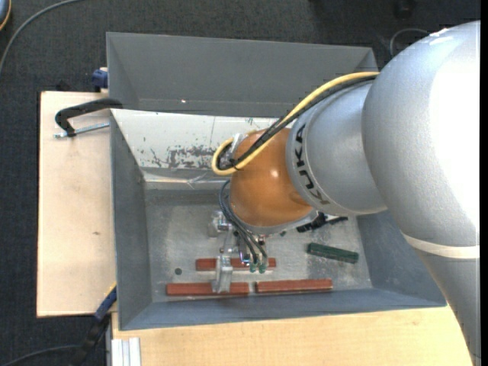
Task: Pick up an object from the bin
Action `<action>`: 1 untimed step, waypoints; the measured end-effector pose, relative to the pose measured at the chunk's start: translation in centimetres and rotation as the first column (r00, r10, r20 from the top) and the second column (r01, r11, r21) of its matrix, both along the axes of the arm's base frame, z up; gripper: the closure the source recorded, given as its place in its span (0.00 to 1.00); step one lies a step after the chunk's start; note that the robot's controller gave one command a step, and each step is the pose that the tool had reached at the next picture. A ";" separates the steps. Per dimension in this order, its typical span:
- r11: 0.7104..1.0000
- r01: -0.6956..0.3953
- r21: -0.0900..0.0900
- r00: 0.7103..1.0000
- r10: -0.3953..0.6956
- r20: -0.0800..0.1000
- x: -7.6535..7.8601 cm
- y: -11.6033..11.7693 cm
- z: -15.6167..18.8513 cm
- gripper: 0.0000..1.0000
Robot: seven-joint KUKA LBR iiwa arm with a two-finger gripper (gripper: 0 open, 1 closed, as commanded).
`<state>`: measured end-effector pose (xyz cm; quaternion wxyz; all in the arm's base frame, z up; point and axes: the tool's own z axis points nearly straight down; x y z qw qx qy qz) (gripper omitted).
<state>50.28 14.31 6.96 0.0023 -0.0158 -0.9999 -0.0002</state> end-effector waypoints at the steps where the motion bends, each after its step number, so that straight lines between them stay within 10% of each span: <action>1: 1.000 0.000 0.001 1.000 0.000 0.003 0.1 0.0 0.1 1.00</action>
Offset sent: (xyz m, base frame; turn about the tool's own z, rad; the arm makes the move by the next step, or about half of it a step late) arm 0.0000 0.0000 0.0000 0.0000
